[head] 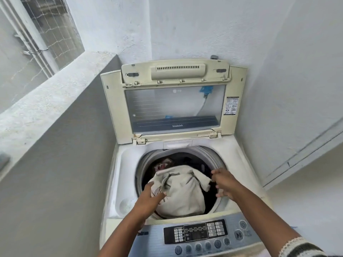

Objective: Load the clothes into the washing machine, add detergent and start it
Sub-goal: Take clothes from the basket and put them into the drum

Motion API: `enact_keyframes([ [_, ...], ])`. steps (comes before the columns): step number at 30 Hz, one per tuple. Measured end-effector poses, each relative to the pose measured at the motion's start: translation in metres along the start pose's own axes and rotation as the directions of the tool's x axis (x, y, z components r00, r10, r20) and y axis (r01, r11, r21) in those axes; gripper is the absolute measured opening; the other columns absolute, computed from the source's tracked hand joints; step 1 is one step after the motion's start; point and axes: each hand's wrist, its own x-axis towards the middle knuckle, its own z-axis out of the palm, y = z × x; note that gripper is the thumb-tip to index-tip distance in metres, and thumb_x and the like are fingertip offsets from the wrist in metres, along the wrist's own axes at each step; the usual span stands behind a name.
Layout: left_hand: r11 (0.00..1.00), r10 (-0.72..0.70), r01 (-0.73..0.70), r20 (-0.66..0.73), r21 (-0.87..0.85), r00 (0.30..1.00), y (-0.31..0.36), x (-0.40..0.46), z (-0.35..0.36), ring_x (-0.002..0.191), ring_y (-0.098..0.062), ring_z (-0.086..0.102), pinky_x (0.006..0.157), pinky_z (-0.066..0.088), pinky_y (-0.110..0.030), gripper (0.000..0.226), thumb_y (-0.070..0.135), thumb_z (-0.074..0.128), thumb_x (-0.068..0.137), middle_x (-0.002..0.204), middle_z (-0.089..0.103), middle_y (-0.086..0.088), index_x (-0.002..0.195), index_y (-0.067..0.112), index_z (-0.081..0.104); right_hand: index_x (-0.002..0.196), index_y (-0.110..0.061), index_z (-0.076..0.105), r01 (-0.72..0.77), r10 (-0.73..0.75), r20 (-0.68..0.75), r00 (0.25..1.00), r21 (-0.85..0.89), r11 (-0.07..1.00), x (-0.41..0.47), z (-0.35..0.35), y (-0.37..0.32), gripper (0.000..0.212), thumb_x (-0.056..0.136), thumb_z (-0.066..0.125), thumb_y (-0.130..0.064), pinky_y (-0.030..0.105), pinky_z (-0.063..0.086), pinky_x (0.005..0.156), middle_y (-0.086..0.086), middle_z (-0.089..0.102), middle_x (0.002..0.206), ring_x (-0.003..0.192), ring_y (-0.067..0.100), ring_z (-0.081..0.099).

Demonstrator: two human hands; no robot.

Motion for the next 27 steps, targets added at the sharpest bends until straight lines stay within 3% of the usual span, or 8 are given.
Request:
enact_keyframes([
  [3, 0.999, 0.014, -0.014, -0.005, 0.033, 1.0, 0.004, 0.007, 0.002, 0.109, -0.018, 0.054, 0.095, 0.048, -0.037, 0.056, 0.04, 0.065, 0.09, 0.133, 0.047, -0.001, 0.139, 0.032, 0.04, 0.125, -0.021, 0.055, 0.207, -0.217, -0.022, 0.976, -0.224, 0.952, 0.017, -0.001, -0.001, 0.037, 0.09, 0.057, -0.009, 0.03, 0.045, 0.085, 0.0, 0.052, 0.128, 0.111, 0.019, 0.055],
  [6, 0.996, 0.03, -0.031, 0.017, 0.084, 0.999, 0.01, 0.013, 0.007, 0.109, -0.016, 0.052, 0.089, 0.042, -0.029, 0.053, 0.04, 0.063, 0.091, 0.139, 0.042, 0.0, 0.139, 0.031, 0.042, 0.13, -0.023, 0.056, 0.385, -0.377, 0.107, 0.92, -0.432, 0.816, 0.027, 0.009, -0.002, 0.043, 0.088, 0.061, -0.013, 0.026, 0.039, 0.097, -0.004, 0.05, 0.134, 0.126, 0.016, 0.05],
  [13, 0.999, 0.033, -0.033, 0.039, 0.011, 0.999, 0.019, 0.027, 0.017, 0.117, -0.016, 0.055, 0.087, 0.044, -0.028, 0.04, 0.038, 0.063, 0.092, 0.13, 0.049, 0.008, 0.13, 0.035, 0.049, 0.13, -0.028, 0.057, 0.521, -0.347, 0.388, 0.854, -0.613, 0.594, 0.046, 0.022, 0.007, 0.039, 0.091, 0.061, -0.022, 0.032, 0.036, 0.109, -0.012, 0.046, 0.134, 0.129, 0.01, 0.043],
  [15, 0.999, 0.036, -0.035, 0.027, -0.031, 0.999, 0.022, 0.031, 0.018, 0.106, -0.012, 0.061, 0.082, 0.046, -0.026, 0.032, 0.035, 0.064, 0.093, 0.121, 0.059, 0.005, 0.123, 0.032, 0.055, 0.12, -0.029, 0.062, 0.523, -0.394, 0.345, 0.852, -0.558, 0.644, 0.053, 0.024, 0.011, 0.031, 0.091, 0.061, -0.02, 0.032, 0.041, 0.106, -0.015, 0.054, 0.124, 0.121, 0.009, 0.051],
  [18, 0.992, 0.013, -0.007, 0.049, -0.123, 0.999, 0.035, 0.04, 0.018, 0.088, -0.014, 0.069, 0.079, 0.05, -0.029, 0.022, 0.028, 0.061, 0.095, 0.106, 0.071, -0.006, 0.117, 0.027, 0.058, 0.103, -0.026, 0.068, 0.472, -0.404, 0.253, 0.879, -0.349, 0.809, 0.064, 0.026, 0.001, 0.023, 0.087, 0.065, -0.01, 0.032, 0.049, 0.096, -0.011, 0.07, 0.098, 0.1, 0.009, 0.063],
  [21, 0.999, 0.038, -0.035, 0.072, -0.041, 0.997, 0.05, 0.056, 0.018, 0.084, -0.013, 0.066, 0.078, 0.049, -0.028, 0.024, 0.029, 0.061, 0.095, 0.104, 0.07, -0.01, 0.118, 0.027, 0.058, 0.098, -0.02, 0.068, 0.409, -0.373, 0.218, 0.902, -0.158, 0.899, 0.077, 0.028, -0.022, 0.026, 0.082, 0.071, 0.0, 0.029, 0.051, 0.082, -0.003, 0.07, 0.082, 0.082, 0.012, 0.064],
  [24, 0.998, 0.056, -0.056, 0.084, -0.003, 0.995, 0.063, 0.078, 0.021, 0.09, -0.013, 0.063, 0.078, 0.048, -0.026, 0.029, 0.033, 0.064, 0.092, 0.105, 0.066, -0.004, 0.12, 0.027, 0.057, 0.107, -0.016, 0.066, 0.228, -0.228, 0.209, 0.951, 0.025, 0.973, 0.091, 0.036, -0.044, 0.023, 0.086, 0.071, -0.008, 0.025, 0.048, 0.072, 0.005, 0.071, 0.092, 0.085, 0.015, 0.065],
  [27, 0.98, -0.026, 0.048, 0.114, -0.194, 0.993, 0.071, 0.11, 0.024, 0.092, -0.014, 0.059, 0.075, 0.049, -0.025, 0.033, 0.031, 0.065, 0.093, 0.107, 0.063, -0.003, 0.122, 0.019, 0.056, 0.111, -0.019, 0.064, 0.094, -0.112, 0.225, 0.968, 0.09, 0.991, 0.11, 0.045, -0.057, 0.018, 0.095, 0.061, -0.027, 0.031, 0.048, 0.079, 0.008, 0.072, 0.111, 0.095, 0.018, 0.066],
])
